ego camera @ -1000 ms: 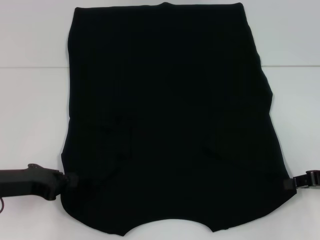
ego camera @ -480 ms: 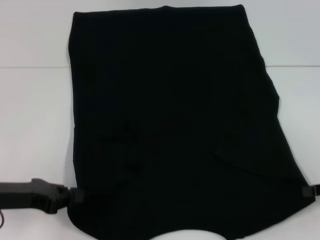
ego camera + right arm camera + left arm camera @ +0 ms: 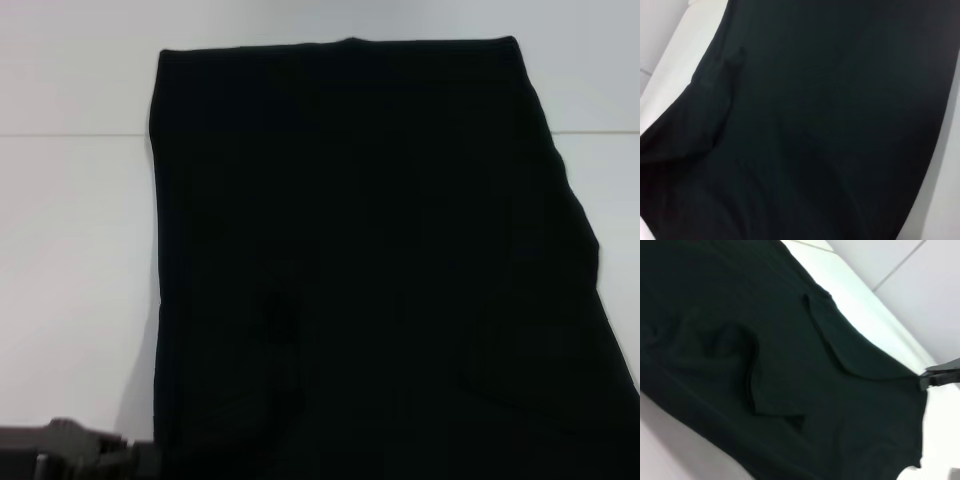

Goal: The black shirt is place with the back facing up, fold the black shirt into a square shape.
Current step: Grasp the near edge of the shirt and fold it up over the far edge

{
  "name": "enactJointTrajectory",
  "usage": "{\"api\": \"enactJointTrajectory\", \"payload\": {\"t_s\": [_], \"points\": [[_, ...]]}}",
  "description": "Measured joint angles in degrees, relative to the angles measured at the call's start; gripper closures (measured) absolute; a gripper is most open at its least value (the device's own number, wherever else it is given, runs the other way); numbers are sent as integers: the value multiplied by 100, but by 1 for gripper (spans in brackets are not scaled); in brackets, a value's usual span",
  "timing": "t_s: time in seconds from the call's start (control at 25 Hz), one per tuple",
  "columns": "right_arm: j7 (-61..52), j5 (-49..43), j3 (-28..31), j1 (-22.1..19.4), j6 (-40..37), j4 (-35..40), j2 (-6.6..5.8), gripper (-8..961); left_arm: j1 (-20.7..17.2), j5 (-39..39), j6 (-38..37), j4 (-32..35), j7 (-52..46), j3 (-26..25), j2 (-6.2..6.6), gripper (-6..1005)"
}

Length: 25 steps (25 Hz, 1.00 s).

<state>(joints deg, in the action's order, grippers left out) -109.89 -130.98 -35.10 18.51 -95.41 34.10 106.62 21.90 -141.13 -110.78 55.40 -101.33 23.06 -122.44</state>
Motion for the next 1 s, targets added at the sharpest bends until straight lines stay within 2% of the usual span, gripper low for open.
{"api": "enactJointTrajectory", "payload": {"t_s": [0.2,0.36,0.52,0.72,0.88,1.0], "points": [[299,-125,296,-258,-343,6,-19,898,-137,-21,-329,63,0,-68,-12,920],[356,-219,634,-222,-491,16,-45,898,13,12,-262,-110,1,-89,5,918],[333,-218,879,31,-501,18,-29,899,426,36,-16,-424,-36,-92,115,917],[231,-181,1386,625,-318,18,57,899,1299,237,885,-1034,-215,-258,393,915],[-13,-171,1782,1148,285,0,156,899,1886,541,1804,-1364,-267,-276,533,913],[-93,-162,1893,1582,1036,-103,220,899,2273,737,2717,-1585,-266,-274,584,912]]}}
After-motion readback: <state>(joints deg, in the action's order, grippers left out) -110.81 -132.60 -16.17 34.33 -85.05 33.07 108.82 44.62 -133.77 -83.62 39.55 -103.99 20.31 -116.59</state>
